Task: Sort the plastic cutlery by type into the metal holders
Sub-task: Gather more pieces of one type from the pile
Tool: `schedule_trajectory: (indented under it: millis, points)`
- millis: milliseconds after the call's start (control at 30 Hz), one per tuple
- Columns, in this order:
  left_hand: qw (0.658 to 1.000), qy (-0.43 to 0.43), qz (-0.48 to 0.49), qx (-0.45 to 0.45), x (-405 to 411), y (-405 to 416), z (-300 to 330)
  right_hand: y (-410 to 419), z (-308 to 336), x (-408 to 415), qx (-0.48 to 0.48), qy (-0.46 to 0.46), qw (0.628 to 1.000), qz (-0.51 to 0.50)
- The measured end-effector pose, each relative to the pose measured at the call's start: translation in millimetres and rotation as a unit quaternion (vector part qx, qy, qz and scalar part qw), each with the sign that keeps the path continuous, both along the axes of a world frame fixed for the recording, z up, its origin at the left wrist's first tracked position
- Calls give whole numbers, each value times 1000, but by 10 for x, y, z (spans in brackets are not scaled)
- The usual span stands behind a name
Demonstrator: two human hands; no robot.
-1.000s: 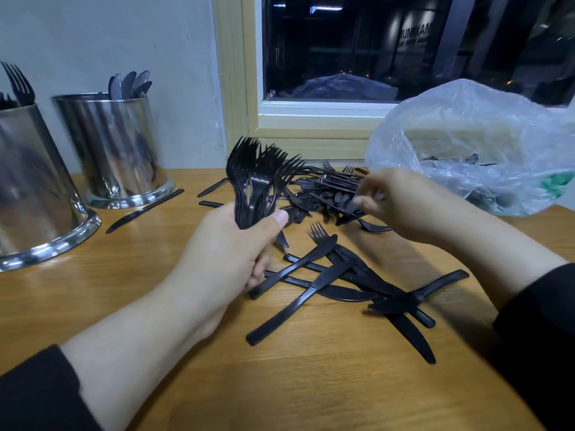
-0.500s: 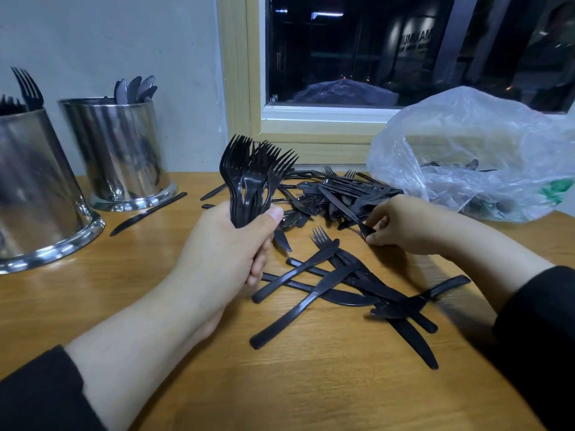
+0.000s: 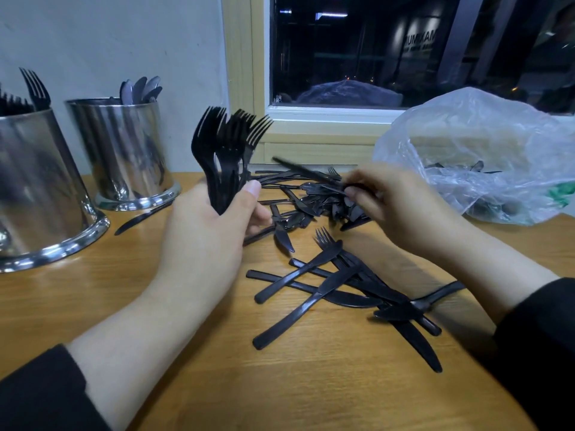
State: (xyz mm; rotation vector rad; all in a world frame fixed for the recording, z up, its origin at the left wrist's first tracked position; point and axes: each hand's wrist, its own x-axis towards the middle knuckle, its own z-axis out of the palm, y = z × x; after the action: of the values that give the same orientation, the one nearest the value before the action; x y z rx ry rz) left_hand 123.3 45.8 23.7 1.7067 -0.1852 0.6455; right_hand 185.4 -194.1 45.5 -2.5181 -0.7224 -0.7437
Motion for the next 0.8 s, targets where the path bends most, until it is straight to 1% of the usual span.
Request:
schedule_trajectory:
  millis: [67,167,233,300,367,433,467,500,567,600,633,700,767,800]
  points:
    - [1000,-9,27,-5,32,34,-12,74,-19,-55,-53,-6,998,37]
    - [998,-10,56,18,43,59,-7,162,-54,-110,-90,-12,994,58]
    - [995,-9,74,65,-6,41,21,194,-68,-139,-95,-27,992,75]
    - [991,-6,79,108,-29,25,31,200,-64,-147,-72,-35,992,98]
    - [987,22,39,153,-43,2,28,203,-53,-152,-37,-45,991,123]
    - [981,82,-55,166,-49,-37,5,230,-63,-171,2,-51,989,142]
    - [977,110,-96,156,-48,-55,-13,255,-78,-179,33,-50,988,143]
    - [975,123,-110,150,-38,-62,-39,281,-99,-185,78,-46,986,137]
    - [981,110,-76,141,11,-34,-80,318,-145,-169,182,-23,977,106]
    - [987,99,-51,116,43,-8,-89,323,-176,-138,207,-11,975,82]
    - [992,93,-34,77,74,26,-92,314,-207,-98,200,0,978,53]
    - [995,99,-18,-1,114,80,-85,270,-283,5,126,31,991,-12]
    - [992,115,-13,-55,123,107,-73,237,-351,80,58,90,993,-49]
    - [990,120,-14,-74,123,113,-70,232,-371,100,44,124,990,-57]
